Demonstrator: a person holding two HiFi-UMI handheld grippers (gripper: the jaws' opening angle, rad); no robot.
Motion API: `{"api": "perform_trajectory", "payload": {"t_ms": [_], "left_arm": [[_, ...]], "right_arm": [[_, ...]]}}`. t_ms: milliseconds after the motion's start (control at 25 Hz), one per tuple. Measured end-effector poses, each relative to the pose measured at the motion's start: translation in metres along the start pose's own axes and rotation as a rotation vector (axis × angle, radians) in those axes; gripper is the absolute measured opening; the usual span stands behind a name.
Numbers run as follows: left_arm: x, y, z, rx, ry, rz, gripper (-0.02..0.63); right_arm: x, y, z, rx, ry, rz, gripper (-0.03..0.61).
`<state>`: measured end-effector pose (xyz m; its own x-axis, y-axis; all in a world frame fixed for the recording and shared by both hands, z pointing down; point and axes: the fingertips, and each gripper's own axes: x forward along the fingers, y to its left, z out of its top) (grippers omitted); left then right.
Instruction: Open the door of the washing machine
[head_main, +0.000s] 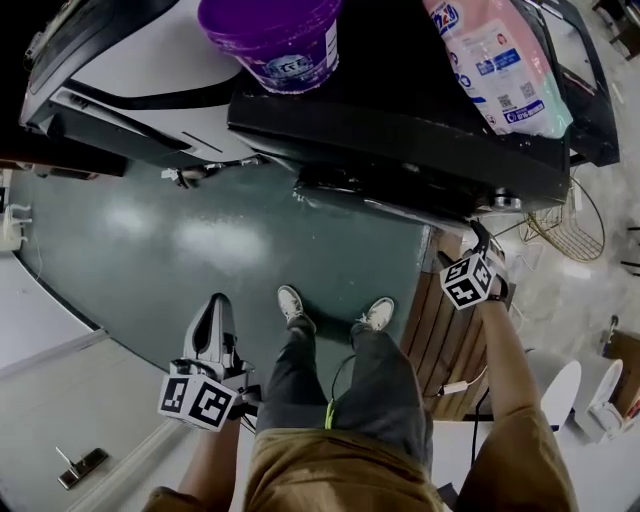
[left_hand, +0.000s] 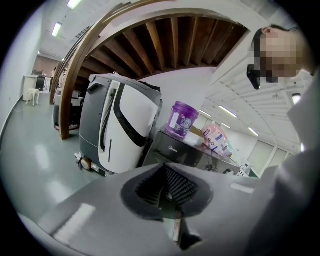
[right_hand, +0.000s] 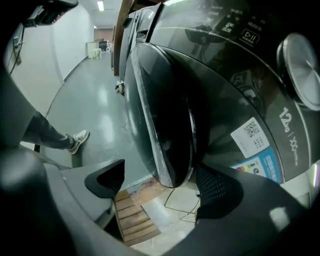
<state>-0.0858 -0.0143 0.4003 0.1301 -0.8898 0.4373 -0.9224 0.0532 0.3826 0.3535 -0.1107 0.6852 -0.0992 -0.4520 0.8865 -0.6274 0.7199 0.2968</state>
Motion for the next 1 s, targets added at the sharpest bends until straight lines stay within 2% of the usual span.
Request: {"api": "perform_trajectory", "payload": {"t_ms": [400, 680, 880, 1000], "left_arm": [[0.0, -0.007, -0.029, -0.032, 0.0, 0.02, 0.06], [0.001, -0.009, -0.045, -0.045, 0.034, 0.022, 0.06], [0.0, -0.002, -0.052, -0.059, 0.052, 0.023, 0.06], [-0.001, 0.006, -0.054, -0.068, 0.062, 0.028, 0.06]], "right_arm": [[0.024, -0.009, -0.006, -0.029, 0.004, -0.011, 0.411], [0.027, -0.015, -0.001, -0.011, 0.003, -0.047, 0.352], [0.028, -0.025, -0.001, -0.011, 0.054, -0.118, 0.281], [0.028, -0.031, -0.002, -0.018, 0.092, -0.151, 0.21]]}}
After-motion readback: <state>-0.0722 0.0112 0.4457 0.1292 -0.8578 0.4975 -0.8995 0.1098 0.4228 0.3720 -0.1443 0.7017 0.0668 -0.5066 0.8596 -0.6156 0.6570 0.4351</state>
